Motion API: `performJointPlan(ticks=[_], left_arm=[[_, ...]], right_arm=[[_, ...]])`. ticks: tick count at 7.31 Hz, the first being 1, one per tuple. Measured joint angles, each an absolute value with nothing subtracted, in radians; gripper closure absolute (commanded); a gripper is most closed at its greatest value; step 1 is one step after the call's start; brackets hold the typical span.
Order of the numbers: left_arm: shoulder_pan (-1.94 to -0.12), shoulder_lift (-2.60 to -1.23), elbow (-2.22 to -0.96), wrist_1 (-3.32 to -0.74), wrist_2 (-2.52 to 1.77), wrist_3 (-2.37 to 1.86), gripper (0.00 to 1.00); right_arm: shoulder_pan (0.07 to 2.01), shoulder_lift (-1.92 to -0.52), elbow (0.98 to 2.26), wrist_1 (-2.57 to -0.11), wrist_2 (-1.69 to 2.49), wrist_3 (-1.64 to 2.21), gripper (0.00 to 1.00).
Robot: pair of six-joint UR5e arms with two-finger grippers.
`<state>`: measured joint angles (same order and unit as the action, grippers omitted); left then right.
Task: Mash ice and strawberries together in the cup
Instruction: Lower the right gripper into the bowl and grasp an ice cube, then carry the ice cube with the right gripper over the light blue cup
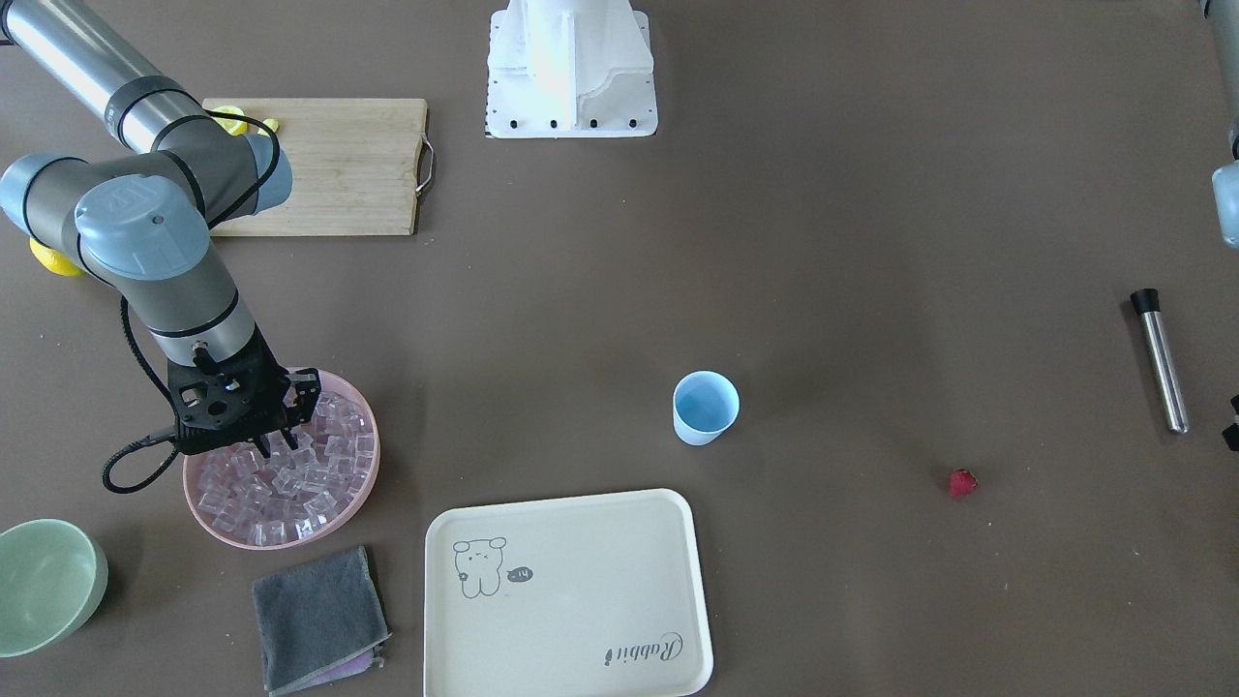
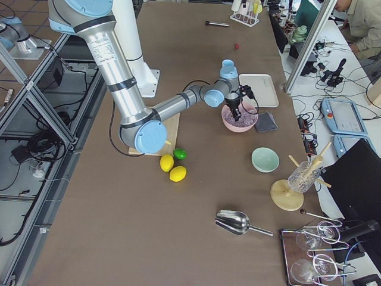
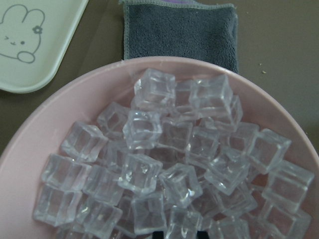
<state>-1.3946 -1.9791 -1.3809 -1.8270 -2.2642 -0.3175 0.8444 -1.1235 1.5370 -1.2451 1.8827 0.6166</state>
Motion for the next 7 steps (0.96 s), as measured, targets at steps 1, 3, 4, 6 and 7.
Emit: performJointPlan(ticks=[1, 3, 4, 6, 7], left_arm=[[-1.395, -1.98, -1.38, -1.827, -2.256, -0.318, 0.02], [-1.391, -1.982, -1.38, -1.829, -2.225, -0.318, 0.02], [-1.388, -1.982, -1.38, -1.83, -2.22, -0.319, 0.02], [-1.385, -1.986, -1.382, -1.829, -2.216, -0.318, 0.02], [-1.384, -1.99, -1.385, -1.829, -2.216, -0.318, 0.02]], right_arm=[[0.846, -1.125, 1.539, -1.246, 1.882, 0.617, 1.0], [0.856, -1.124, 1.547, -1.25, 1.884, 0.617, 1.0], [0.865, -1.126, 1.563, -1.254, 1.887, 0.619, 1.0], [0.884, -1.127, 1.606, -1.257, 1.893, 0.631, 1.0], [0.892, -1.122, 1.626, -1.257, 1.894, 0.644, 1.0]])
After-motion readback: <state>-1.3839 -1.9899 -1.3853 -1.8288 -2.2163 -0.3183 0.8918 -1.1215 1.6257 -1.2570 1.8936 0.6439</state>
